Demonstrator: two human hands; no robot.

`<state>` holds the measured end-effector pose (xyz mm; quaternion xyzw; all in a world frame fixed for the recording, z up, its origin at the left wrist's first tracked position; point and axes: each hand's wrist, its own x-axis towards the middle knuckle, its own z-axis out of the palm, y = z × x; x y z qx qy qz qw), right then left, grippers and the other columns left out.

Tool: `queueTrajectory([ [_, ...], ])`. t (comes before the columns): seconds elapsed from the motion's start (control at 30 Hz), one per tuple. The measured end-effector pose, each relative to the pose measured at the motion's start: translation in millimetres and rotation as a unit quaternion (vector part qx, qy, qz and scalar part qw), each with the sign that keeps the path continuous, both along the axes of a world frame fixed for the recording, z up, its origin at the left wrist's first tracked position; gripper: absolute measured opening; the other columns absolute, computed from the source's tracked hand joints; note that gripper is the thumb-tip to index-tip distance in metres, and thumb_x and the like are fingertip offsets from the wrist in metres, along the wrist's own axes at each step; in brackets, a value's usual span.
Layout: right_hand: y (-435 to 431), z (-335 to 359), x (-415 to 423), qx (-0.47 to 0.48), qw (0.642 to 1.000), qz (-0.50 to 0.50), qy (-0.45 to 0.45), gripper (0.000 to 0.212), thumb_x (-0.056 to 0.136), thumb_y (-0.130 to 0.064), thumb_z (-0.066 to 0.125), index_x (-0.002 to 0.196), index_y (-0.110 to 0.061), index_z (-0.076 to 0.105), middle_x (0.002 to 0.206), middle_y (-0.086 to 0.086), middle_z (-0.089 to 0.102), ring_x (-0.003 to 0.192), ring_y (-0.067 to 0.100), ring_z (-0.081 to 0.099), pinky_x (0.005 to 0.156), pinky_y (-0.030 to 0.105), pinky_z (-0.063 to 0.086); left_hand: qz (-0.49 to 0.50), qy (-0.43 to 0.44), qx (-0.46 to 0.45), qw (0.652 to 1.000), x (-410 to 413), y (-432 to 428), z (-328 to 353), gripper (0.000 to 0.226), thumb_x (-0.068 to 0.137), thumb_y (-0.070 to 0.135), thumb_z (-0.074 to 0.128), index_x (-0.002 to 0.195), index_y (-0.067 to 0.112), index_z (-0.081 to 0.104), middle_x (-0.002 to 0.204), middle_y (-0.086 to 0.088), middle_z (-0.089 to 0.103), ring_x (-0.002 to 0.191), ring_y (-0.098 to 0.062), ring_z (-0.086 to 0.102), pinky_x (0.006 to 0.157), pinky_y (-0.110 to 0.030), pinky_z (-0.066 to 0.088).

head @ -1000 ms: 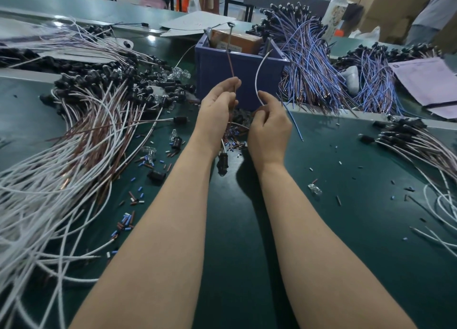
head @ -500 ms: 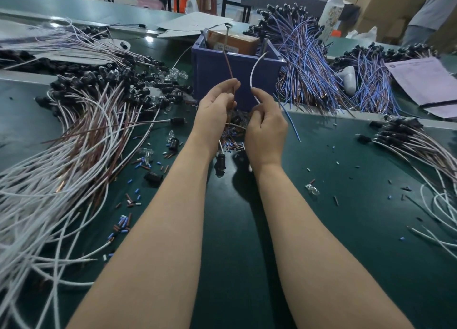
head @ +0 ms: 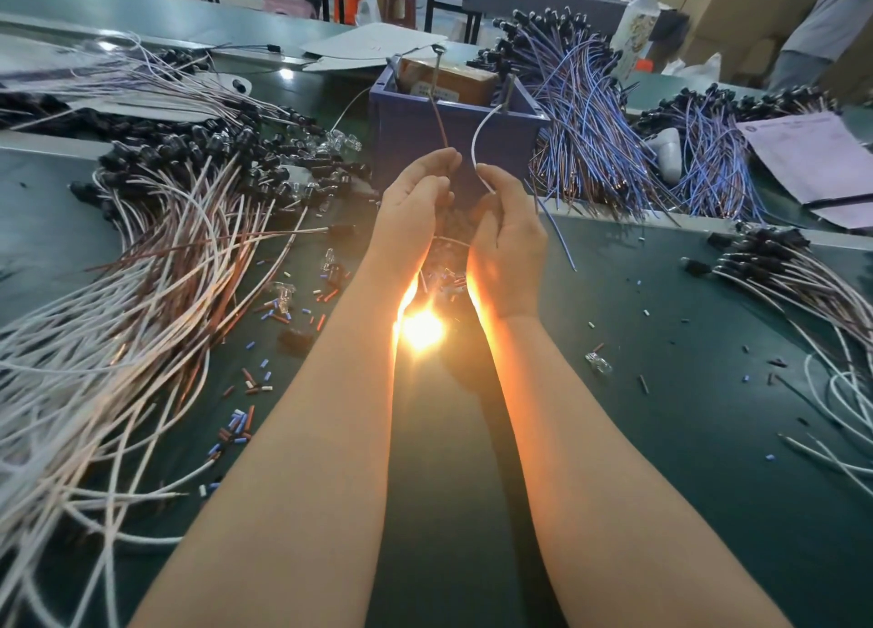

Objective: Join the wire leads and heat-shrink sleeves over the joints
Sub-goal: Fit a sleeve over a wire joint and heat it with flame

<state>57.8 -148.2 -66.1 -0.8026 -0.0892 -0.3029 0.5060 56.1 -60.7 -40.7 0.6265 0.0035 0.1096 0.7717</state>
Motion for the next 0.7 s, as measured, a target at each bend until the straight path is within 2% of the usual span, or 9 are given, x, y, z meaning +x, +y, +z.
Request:
queueTrajectory([
  [0.27,0.2,-0.4,0.8,0.019,1.000,-0.003,-0.001,0.036,0.094,-0.001,0.038,0.121,-0.008,0.060,0.105,0.010,0.066,0.097,0.025,0.058,0.085,0.031,0.045,-0.001,-0.002,0.002,1.000,1.8,2.0,-1.8,0.034,0.097,0.004,0.036,0.123,0.014,0.056,0.129,-0.001,0.059,0.093,-0.007,0.053,0.075,-0.012,0.045],
  [0.37,0.3,0.7,1.2,0.026,0.999,-0.007,0.018,0.032,0.097,-0.006,0.039,0.124,-0.005,0.056,0.114,0.010,0.064,0.104,0.022,0.058,0.088,0.023,0.041,-0.005,0.002,-0.019,1.000,0.7,2.4,-1.9,0.031,0.097,0.005,0.035,0.111,0.016,0.061,0.123,-0.002,0.063,0.092,-0.008,0.055,0.071,-0.014,0.047],
  [0.43,0.1,0.8,1.7,0.008,0.999,-0.004,0.040,0.029,0.097,-0.013,0.045,0.123,-0.005,0.056,0.116,0.010,0.063,0.105,0.020,0.056,0.091,0.025,0.041,-0.013,-0.003,-0.052,0.999,-0.3,2.4,-2.1,0.031,0.097,0.006,0.035,0.099,0.015,0.064,0.110,-0.003,0.068,0.087,-0.010,0.059,0.069,-0.018,0.049],
  [0.5,0.4,0.3,1.7,-0.029,0.998,0.010,0.058,0.021,0.092,-0.014,0.052,0.109,-0.006,0.062,0.102,0.010,0.062,0.094,0.021,0.054,0.083,0.031,0.041,-0.017,-0.011,-0.049,0.999,-1.0,3.1,-2.4,0.032,0.095,0.006,0.035,0.094,0.013,0.066,0.105,-0.006,0.070,0.085,-0.012,0.064,0.072,-0.023,0.051],
  [0.57,1.2,-0.6,1.5,-0.073,0.994,0.027,0.077,0.011,0.088,-0.014,0.055,0.091,-0.006,0.063,0.086,0.007,0.057,0.081,0.021,0.049,0.071,0.030,0.035,-0.025,-0.023,-0.033,0.999,-1.8,4.4,-2.5,0.032,0.095,0.008,0.036,0.092,0.011,0.067,0.105,-0.009,0.071,0.083,-0.012,0.066,0.072,-0.024,0.052],
  [0.7,-0.6,-2.7,1.6,-0.086,0.992,0.036,0.080,0.022,0.095,-0.021,0.053,0.078,-0.009,0.058,0.066,-0.001,0.050,0.064,0.018,0.042,0.060,0.028,0.027,-0.028,-0.034,-0.008,0.999,-3.2,3.0,-0.4,0.031,0.094,0.009,0.038,0.086,0.013,0.068,0.097,-0.004,0.073,0.084,-0.010,0.064,0.067,-0.018,0.048],
])
